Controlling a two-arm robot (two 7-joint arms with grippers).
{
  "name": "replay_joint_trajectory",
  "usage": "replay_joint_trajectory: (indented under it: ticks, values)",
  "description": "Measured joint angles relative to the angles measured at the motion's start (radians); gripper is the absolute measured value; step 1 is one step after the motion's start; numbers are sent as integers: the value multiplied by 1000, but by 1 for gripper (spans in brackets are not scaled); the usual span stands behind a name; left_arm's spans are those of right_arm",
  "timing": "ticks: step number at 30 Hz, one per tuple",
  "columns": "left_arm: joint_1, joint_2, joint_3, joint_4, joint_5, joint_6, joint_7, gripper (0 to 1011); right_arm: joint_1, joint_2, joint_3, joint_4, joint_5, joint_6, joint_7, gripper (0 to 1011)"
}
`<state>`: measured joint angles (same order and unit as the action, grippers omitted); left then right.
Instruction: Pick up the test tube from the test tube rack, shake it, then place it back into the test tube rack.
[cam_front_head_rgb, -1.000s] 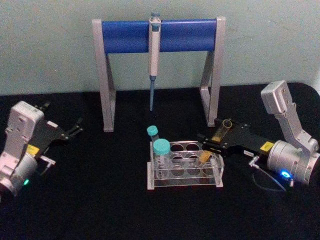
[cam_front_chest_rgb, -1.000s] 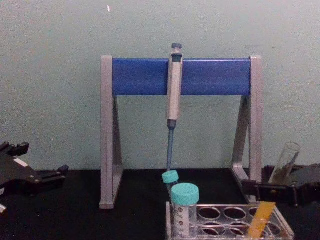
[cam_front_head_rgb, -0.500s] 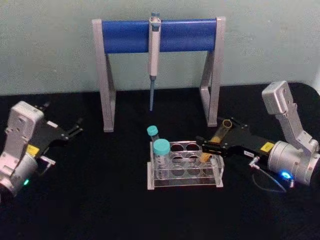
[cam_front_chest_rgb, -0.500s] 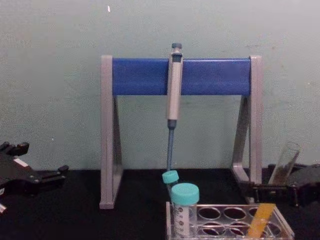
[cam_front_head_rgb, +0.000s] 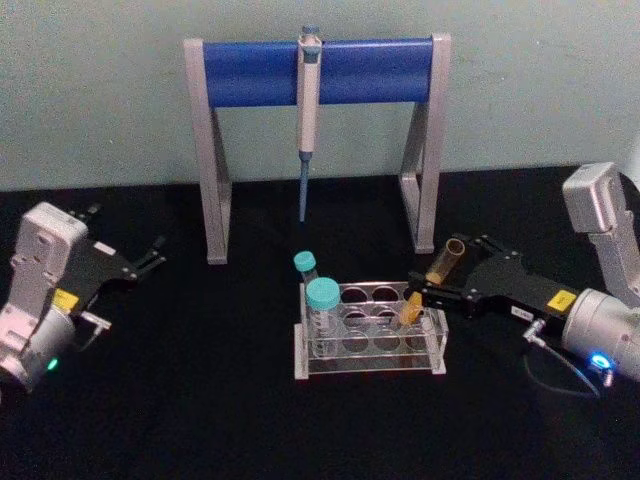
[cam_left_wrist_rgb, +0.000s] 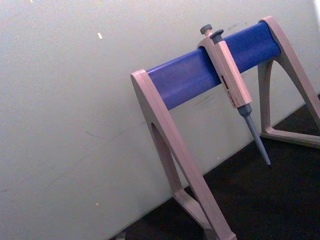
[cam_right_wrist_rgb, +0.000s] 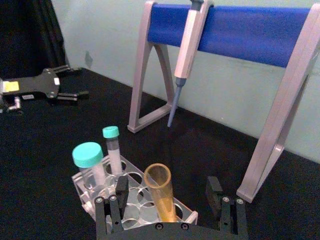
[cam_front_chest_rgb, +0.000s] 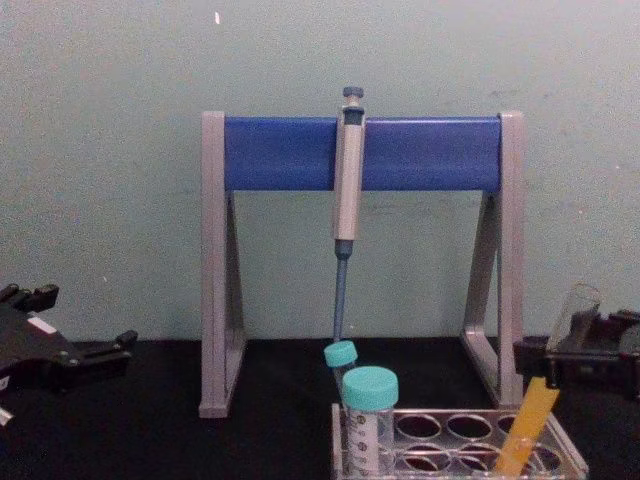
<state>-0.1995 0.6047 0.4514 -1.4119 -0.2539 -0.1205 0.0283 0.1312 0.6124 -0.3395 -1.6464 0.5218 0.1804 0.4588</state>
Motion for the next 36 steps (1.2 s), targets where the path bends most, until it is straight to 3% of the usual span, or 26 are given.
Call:
replay_joint_trajectory:
  ticks: [13, 25, 31, 36]
  values:
    - [0, 0, 0, 0, 0, 0, 0, 1002, -110, 62, 68, -144, 43, -20, -33, 1000]
    - [0, 0, 0, 0, 0, 0, 0, 1001, -159, 81, 117, -213, 58, -66, -45, 1000]
    - [0, 0, 0, 0, 0, 0, 0, 1001, -177, 72, 142, -235, 50, -97, -71, 1000]
    - [0, 0, 0, 0, 0, 0, 0, 1001, -167, 26, 151, -213, 11, -124, -119, 1000]
